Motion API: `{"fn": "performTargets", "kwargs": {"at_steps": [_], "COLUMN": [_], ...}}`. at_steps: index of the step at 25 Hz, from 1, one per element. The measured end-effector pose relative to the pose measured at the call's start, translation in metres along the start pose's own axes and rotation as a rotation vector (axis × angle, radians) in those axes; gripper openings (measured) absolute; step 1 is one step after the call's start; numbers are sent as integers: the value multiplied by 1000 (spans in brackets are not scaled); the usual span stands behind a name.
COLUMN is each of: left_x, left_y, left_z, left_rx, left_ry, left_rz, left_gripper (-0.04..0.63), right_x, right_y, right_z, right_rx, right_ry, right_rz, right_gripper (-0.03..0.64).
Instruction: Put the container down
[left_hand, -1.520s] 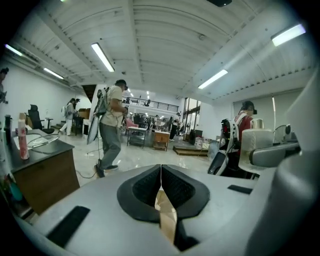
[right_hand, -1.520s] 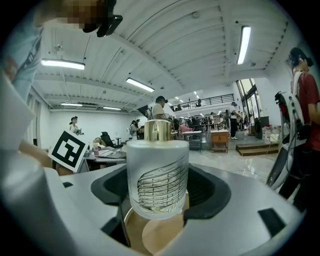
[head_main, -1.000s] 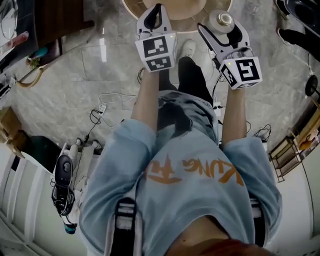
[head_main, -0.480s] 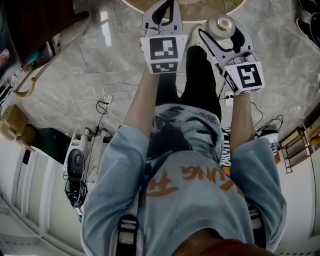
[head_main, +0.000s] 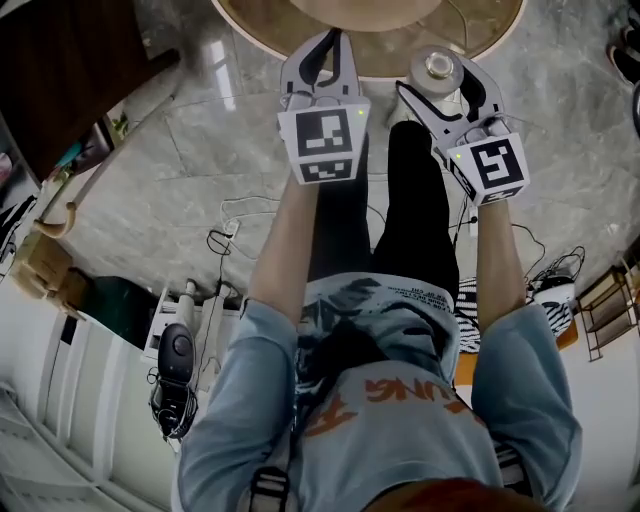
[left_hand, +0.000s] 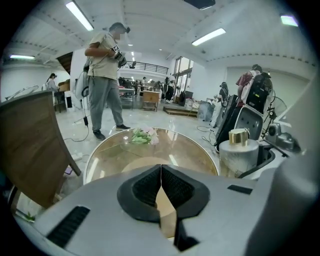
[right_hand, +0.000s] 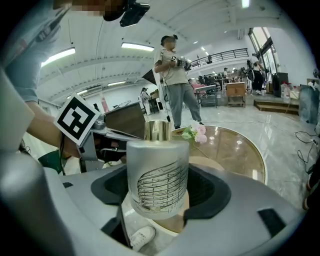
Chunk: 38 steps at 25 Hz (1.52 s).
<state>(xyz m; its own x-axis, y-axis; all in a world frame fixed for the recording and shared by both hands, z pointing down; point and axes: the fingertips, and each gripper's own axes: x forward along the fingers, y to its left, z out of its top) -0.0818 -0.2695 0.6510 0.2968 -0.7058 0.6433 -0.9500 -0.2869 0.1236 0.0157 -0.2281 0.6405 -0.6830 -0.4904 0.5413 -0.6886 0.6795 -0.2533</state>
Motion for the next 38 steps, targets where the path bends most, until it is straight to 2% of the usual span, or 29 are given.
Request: {"fn": "performTargets", "kwargs": {"at_steps": [6, 15, 22, 33, 38], "left_x": [32, 68, 91, 101, 101], "left_y": [7, 28, 45, 60, 66], "left_z": [-29, -39, -36, -34, -35], "left_rx": [-15, -26, -75, -116, -128], "left_ry": [32, 66, 74, 88, 88], "left_rz": [-34, -22, -19, 2, 9], "left_gripper": [27, 27, 26, 27, 26], "right_x": [46, 98, 139, 199, 214], "right_y": [-11, -50, -86, -109, -106], "right_z": [-30, -42, -31, 2, 1], "right_rx": [18, -11, -20, -101, -123], "right_ry": [32, 60, 55, 49, 59], "right_rz": [-7, -30, -73, -58, -39], "right_gripper": [345, 345, 345, 345, 345]}}
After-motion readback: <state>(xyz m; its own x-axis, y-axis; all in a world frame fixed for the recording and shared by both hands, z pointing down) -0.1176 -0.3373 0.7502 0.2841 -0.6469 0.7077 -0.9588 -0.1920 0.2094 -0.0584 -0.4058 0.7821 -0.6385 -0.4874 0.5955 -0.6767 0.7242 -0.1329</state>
